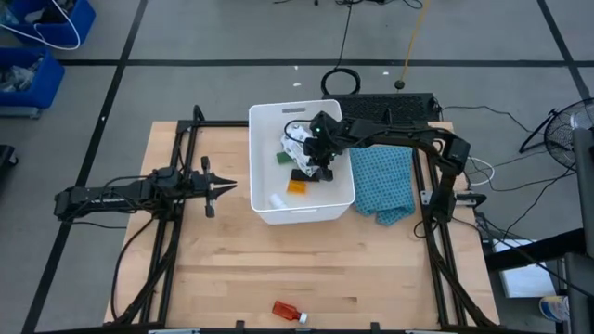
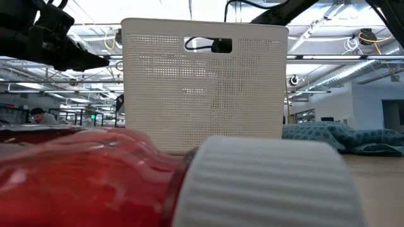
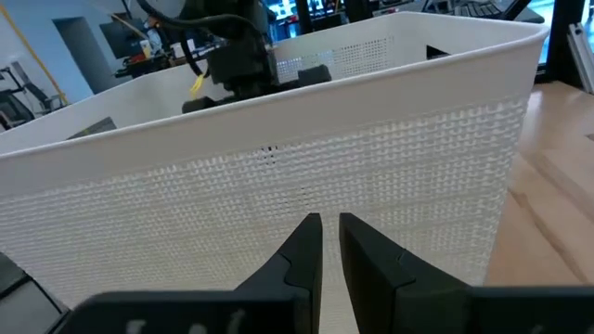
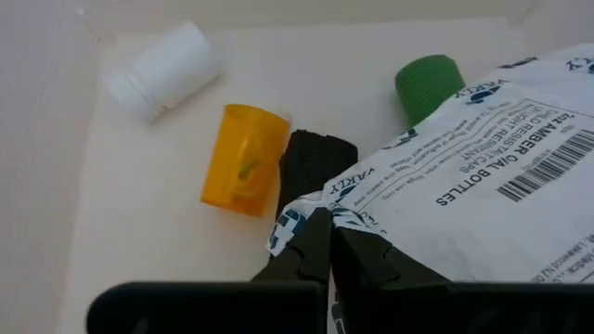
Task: Pick & place medical supplies in basket/bin
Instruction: Put the white mailer bag into the white bin, then put the red pill bottle into the white bin
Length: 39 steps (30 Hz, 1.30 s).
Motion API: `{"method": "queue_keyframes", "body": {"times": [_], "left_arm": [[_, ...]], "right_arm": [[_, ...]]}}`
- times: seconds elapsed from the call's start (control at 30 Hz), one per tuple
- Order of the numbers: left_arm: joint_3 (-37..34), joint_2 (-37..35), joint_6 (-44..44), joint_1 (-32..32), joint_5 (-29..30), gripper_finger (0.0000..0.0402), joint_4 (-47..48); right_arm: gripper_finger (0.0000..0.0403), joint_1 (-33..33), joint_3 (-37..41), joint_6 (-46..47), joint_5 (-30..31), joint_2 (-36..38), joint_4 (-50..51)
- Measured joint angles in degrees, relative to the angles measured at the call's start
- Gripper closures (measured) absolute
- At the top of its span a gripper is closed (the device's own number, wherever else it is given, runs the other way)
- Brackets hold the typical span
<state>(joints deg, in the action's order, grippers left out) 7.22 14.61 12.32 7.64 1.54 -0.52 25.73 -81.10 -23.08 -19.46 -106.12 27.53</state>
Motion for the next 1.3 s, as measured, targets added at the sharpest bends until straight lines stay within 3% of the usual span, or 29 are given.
{"method": "queue_keyframes", "body": {"times": [0.13,0.27,0.5,0.67,0.87,1.03,1.17,1.3], "left_arm": [[0.0,0.0,-0.4,0.0,0.0,0.0355,0.4],[0.0,0.0,-0.9,0.0,0.0,0.0355,0.9],[0.0,0.0,-2.0,0.0,0.0,0.0355,0.9],[0.0,0.0,-2.6,0.0,-0.1,0.0355,0.9],[0.0,0.0,-3.1,0.0,-0.2,0.0355,0.8],[0.0,0.0,-3.6,0.0,-0.7,0.0355,0.9],[0.0,0.0,-3.5,0.0,-1.5,0.0355,1.3],[0.0,0.0,-3.5,0.0,-1.5,0.0355,1.3]], "right_arm": [[0.039,-0.6,0.0,1.2,-0.1,1.2,0.9],[0.0339,-2.0,0.0,1.4,0.2,3.1,1.0],[0.0235,-3.7,0.0,4.0,11.9,7.4,-3.1],[0.0205,-4.0,0.0,5.1,11.8,11.3,-3.1],[0.0203,-4.9,0.0,5.7,12.5,11.2,0.0],[0.0209,-5.5,0.0,7.2,17.9,15.2,1.9],[0.0243,-7.0,0.0,6.1,25.7,21.0,3.1],[0.0311,-8.5,-0.1,7.0,35.0,26.0,6.5]]}}
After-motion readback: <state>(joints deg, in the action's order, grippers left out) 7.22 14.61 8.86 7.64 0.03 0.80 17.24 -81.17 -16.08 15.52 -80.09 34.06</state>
